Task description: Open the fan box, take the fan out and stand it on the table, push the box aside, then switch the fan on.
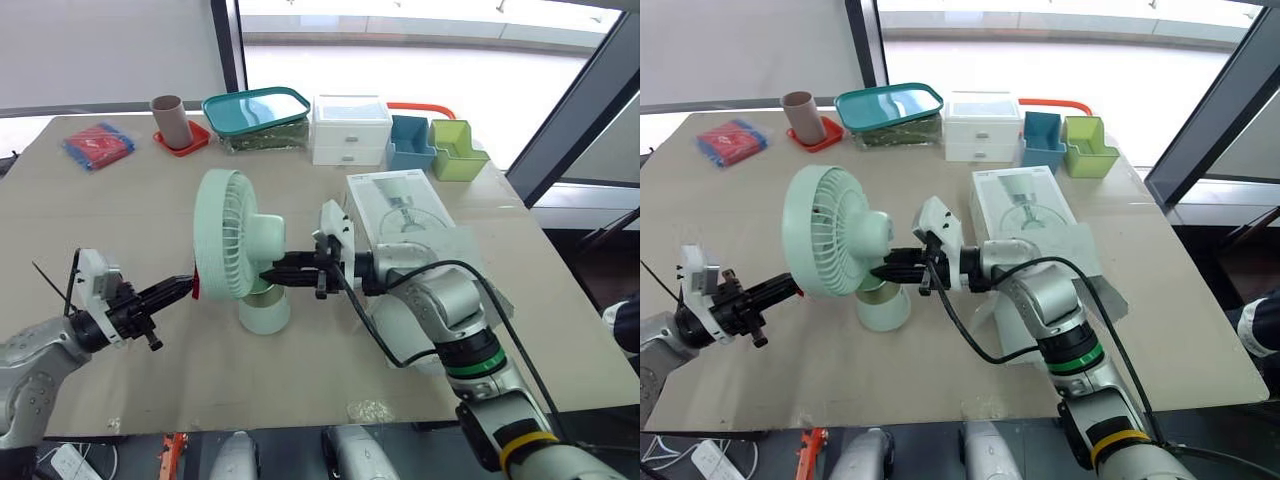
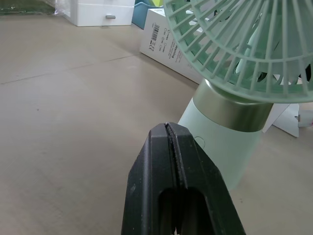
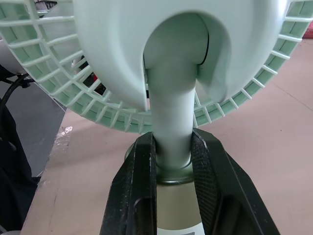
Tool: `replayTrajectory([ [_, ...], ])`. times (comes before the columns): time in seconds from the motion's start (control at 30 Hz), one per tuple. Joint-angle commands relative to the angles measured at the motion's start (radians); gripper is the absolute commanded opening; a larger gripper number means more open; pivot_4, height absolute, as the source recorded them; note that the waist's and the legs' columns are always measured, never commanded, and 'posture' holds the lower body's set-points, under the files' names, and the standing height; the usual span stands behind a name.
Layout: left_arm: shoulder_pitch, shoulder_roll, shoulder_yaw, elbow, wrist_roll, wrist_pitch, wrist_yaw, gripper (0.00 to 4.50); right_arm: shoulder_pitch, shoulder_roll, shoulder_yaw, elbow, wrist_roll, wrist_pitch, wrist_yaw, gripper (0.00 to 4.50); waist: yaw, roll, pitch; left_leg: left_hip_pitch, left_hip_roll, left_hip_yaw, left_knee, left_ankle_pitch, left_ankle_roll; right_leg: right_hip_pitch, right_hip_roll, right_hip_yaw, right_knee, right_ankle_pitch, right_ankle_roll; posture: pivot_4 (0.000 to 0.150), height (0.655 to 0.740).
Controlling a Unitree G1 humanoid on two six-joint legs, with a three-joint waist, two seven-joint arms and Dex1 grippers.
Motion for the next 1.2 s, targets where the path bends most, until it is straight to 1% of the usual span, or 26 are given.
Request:
replayTrajectory([
  [0.03,-0.019,-0.003,-0.023,-0.001,0.024,-0.019,-0.026,0.01,0.006,-0.003,-0.006,-0.073,0.006,-0.086,0.029,0.78,0.000,0.000,0.000,0.000,0.000,0.000,0.000,0.000,0.000,0.000,0.000,0.000,0.000,0.000,0.000,0.150,0.7400],
  [0.23,-0.031,-0.008,-0.066,0.001,0.051,-0.017,-0.054,0.01,0.009,0.000,0.016,-0.052,-0.022,-0.115,0.021,0.78,-0.001,0.000,0.000,0.000,0.000,0.000,0.001,0.000,0.000,0.000,0.000,0.000,0.001,0.000,0.000,0.150,0.7400],
  [0.37,-0.041,-0.018,-0.103,0.023,0.094,-0.043,-0.065,0.01,0.010,0.001,0.027,-0.041,-0.037,-0.126,0.019,0.78,-0.001,0.000,0.000,0.000,0.000,0.000,0.000,0.000,0.000,0.000,0.000,0.000,0.001,0.000,0.000,0.150,0.7400],
  [0.67,-0.105,-0.087,-0.179,0.120,0.194,-0.111,-0.061,0.01,0.002,0.004,0.038,-0.031,-0.054,-0.125,0.018,0.78,0.000,0.000,0.000,0.000,0.000,0.000,0.001,0.000,0.000,0.000,0.000,0.000,0.001,0.000,0.000,0.150,0.7400],
  [1.2,-0.126,-0.102,-0.217,0.142,0.217,-0.111,-0.103,0.01,0.006,0.008,0.038,-0.029,-0.079,-0.127,0.009,0.78,0.000,0.000,0.000,0.001,0.000,-0.001,0.002,0.000,0.000,0.001,0.000,-0.001,0.002,0.001,0.000,0.150,0.7400],
])
